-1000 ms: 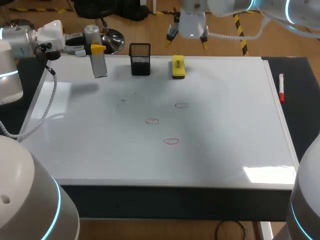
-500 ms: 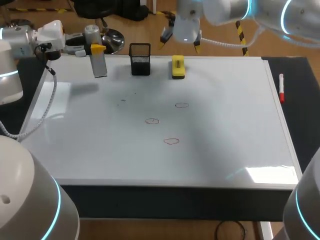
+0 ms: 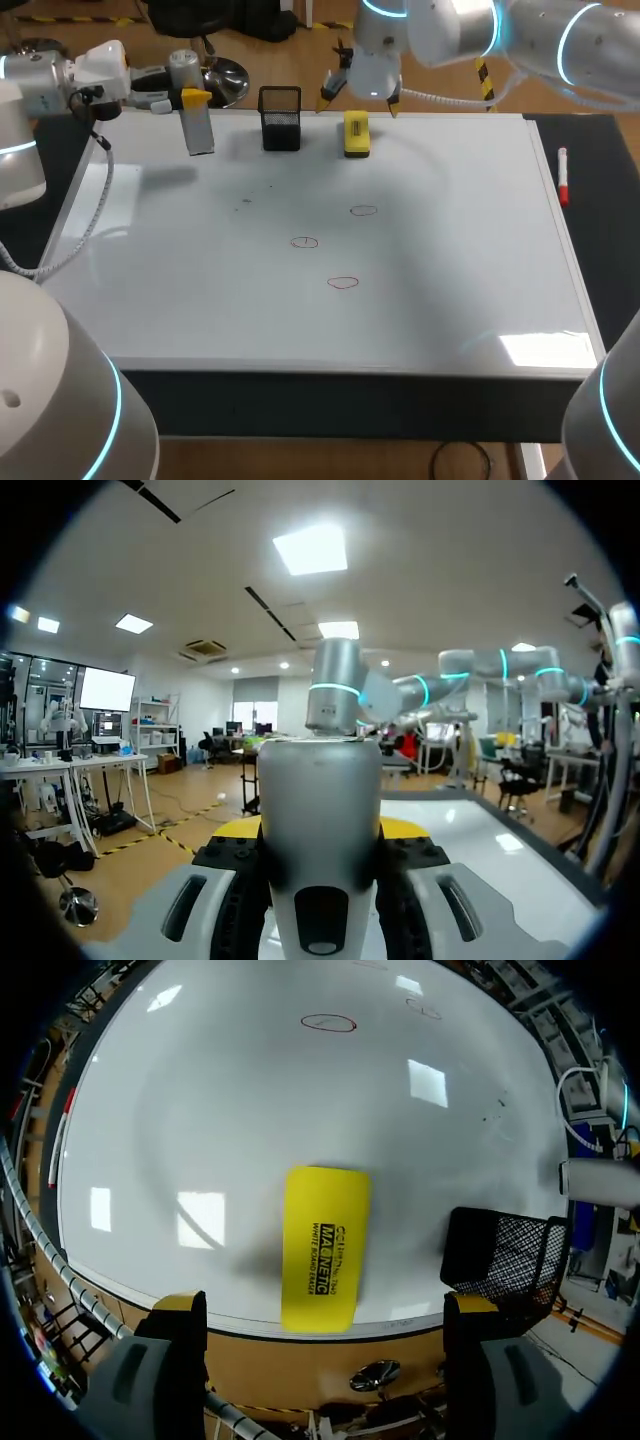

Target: Pick up the inspection probe, press it on each red-marked spot on the whiteboard one by one, put down the probe, pick up the eraser, and wipe off all the red marks.

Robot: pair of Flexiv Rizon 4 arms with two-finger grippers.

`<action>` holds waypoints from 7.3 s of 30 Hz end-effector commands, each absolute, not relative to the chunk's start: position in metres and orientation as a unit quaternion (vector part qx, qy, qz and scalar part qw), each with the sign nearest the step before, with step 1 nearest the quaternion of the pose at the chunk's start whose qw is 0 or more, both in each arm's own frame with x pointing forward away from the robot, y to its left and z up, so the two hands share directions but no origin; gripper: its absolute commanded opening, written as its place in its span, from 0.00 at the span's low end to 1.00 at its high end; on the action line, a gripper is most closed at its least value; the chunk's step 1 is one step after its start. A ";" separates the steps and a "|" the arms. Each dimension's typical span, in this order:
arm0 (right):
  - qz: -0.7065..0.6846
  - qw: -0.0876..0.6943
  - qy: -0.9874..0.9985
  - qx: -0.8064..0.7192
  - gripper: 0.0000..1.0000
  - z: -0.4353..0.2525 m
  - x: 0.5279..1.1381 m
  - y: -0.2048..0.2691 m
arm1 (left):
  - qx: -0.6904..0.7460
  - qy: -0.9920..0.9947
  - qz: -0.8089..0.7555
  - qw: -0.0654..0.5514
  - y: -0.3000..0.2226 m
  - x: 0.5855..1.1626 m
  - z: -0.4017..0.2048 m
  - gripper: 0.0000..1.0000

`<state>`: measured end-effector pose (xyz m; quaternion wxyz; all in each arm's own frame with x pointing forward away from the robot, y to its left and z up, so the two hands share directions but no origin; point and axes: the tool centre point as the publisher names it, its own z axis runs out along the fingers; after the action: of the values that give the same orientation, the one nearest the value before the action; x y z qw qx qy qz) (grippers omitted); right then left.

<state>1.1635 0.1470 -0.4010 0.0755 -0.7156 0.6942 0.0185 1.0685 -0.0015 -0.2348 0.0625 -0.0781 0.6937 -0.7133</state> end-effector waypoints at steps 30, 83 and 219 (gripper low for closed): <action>0.025 0.022 0.672 -0.740 0.42 -0.438 1.143 0.146 | -0.079 0.694 -0.713 0.065 -0.002 1.067 -0.233 0.00; 0.013 0.009 0.901 -0.434 0.00 -0.310 1.142 0.003 | -0.079 0.694 -0.713 0.065 -0.002 1.067 -0.233 0.00; 0.002 0.037 0.940 -0.340 0.00 -0.292 1.096 -0.053 | -0.058 0.684 -0.725 0.057 -0.032 1.026 -0.219 0.00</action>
<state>1.0957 -0.0522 -0.2932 0.0380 -0.3397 0.9398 0.0035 1.0432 -0.0264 -0.2218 0.0446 -0.0470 0.6848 -0.7258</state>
